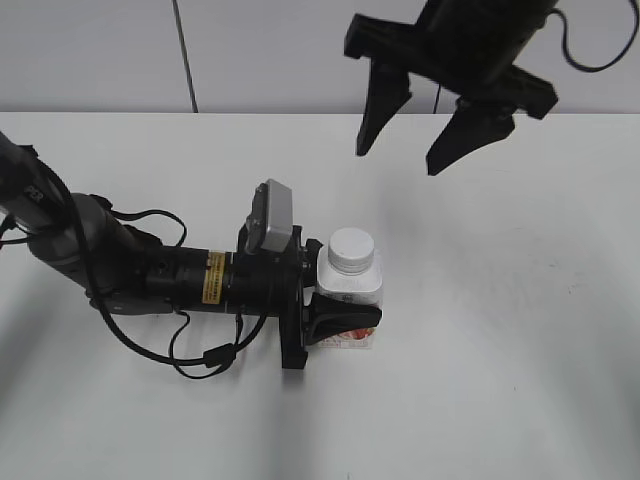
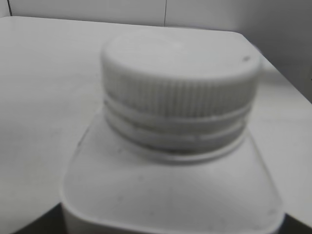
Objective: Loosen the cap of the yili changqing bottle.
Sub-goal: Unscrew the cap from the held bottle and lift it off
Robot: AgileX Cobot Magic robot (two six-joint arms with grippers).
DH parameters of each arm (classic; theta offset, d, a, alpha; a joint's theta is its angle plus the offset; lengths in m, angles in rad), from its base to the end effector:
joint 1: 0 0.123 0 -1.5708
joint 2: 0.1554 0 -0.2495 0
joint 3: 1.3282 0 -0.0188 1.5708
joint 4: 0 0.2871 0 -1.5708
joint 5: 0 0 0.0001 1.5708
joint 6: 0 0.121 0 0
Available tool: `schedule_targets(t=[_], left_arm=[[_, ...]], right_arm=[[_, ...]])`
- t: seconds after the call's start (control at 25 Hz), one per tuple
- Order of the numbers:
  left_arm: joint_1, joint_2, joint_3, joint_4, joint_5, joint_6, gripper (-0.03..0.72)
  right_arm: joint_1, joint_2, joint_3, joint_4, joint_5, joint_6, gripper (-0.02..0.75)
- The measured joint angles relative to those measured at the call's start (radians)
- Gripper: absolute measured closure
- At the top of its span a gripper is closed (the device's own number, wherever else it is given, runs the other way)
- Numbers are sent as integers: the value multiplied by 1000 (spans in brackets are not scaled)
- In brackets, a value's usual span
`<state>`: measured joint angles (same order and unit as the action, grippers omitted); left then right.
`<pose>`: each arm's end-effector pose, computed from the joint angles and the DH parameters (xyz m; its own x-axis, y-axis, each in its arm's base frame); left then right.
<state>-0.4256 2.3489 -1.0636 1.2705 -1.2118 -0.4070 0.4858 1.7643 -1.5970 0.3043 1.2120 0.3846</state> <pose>0.2917 -0.2510 -0.0166 -0.0377 0.2269 -0.9732 0.9991 -0.0088 -0.0407 0.3437 0.2199 0.2421 -0.9917 -0.0086 -0.1280 -0.0563 0.9257 0.3740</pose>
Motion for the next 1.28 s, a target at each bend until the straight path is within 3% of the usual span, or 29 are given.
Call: schedule_targets(t=[0.2,1.28], left_arm=[[0,0,0,-2,0,0,309],[0,1,0,-12,0,0,309]], right_arm=[[67,65,-13,3,1,36,204],[114,232,-22,-32,4,72,205]])
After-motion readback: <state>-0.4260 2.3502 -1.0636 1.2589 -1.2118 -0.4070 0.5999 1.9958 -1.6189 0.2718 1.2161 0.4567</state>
